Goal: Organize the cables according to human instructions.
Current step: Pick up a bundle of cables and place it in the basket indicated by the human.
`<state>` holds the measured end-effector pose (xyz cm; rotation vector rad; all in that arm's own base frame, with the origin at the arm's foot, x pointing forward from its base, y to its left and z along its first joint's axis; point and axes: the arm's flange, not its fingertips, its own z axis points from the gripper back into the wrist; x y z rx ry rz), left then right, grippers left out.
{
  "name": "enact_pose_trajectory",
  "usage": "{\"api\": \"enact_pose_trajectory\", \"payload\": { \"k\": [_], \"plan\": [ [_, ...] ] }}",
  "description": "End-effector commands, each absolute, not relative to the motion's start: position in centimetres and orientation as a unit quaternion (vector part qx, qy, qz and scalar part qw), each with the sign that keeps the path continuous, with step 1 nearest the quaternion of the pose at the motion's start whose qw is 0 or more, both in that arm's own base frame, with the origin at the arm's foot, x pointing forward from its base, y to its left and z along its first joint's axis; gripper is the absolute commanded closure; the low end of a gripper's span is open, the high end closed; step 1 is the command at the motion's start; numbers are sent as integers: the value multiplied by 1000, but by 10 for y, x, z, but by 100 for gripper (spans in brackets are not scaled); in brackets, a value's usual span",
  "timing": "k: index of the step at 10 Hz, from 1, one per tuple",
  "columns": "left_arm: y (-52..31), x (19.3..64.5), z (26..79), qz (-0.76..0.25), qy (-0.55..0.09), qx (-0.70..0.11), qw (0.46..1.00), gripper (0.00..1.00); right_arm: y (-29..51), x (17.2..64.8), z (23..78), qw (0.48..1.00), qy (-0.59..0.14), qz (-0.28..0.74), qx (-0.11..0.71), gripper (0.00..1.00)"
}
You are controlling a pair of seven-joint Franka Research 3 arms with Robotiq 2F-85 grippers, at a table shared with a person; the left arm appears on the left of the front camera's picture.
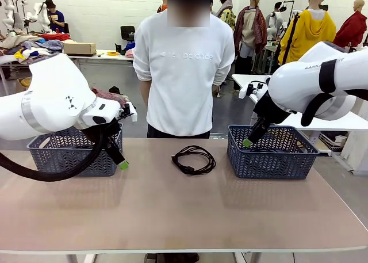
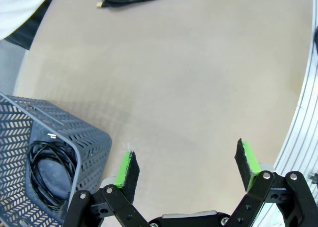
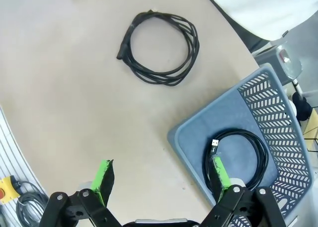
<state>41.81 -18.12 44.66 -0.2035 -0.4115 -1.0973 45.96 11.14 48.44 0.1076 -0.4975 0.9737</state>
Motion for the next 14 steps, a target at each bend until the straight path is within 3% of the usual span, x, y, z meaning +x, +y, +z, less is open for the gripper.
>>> {"api": "enact_pose_trajectory", "payload": {
  "k": [1,14],
  "plan": [
    [-180,419,448,-515,-195,-95,829,0,113,461,485,854,-236,461,47,0],
    [-180,419,448,-515,-195,-95,829,0,113,461,485,854,-236,461,47,0]
  ]
}}
